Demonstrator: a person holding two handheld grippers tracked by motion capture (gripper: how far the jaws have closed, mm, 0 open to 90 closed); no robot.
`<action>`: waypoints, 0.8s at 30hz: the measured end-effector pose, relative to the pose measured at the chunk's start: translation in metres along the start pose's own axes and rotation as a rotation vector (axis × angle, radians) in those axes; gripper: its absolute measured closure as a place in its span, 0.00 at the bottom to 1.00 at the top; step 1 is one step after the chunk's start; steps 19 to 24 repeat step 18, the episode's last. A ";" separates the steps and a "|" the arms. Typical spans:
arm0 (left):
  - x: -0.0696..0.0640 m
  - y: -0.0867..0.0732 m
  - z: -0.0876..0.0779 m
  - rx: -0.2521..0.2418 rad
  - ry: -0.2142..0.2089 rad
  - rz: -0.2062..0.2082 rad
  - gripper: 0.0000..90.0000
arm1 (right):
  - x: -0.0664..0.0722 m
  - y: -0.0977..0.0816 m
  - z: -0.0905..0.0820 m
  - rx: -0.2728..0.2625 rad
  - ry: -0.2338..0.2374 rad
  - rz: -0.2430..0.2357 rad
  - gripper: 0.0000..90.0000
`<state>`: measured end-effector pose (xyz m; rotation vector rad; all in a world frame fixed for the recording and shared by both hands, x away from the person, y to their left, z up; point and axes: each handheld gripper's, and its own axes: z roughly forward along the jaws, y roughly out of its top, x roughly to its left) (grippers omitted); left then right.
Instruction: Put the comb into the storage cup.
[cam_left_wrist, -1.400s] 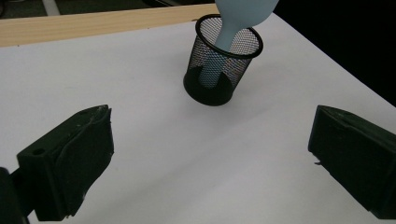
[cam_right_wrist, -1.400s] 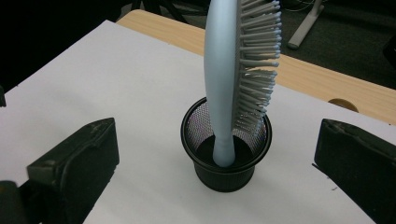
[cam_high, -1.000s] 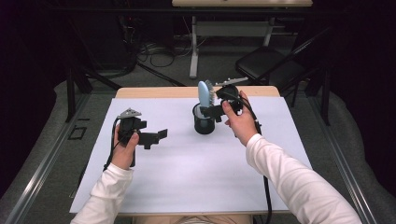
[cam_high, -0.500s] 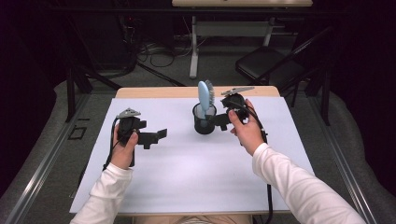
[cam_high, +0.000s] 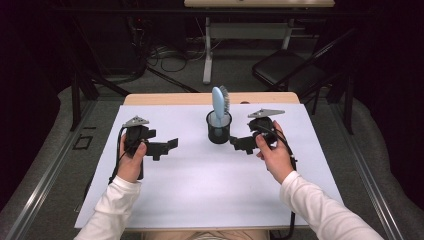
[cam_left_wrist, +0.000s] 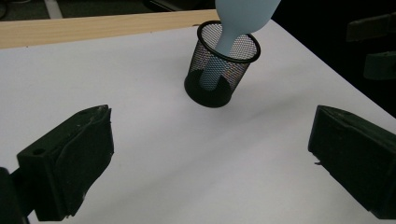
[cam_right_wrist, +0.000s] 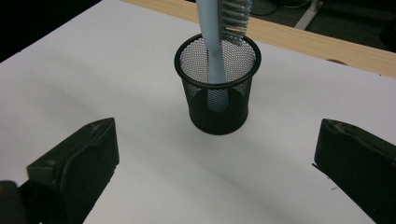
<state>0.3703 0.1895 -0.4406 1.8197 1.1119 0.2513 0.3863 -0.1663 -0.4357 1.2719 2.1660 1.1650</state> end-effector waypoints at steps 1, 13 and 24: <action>0.000 0.000 0.000 0.003 -0.001 0.004 0.00 | -0.001 -0.003 -0.002 -0.001 -0.002 0.002 0.00; 0.001 -0.004 0.004 0.014 -0.007 0.011 0.00 | -0.009 -0.036 -0.010 -0.021 -0.005 0.031 0.00; 0.004 -0.007 0.005 0.010 0.001 0.004 0.00 | -0.010 -0.051 -0.010 -0.030 -0.005 0.054 0.00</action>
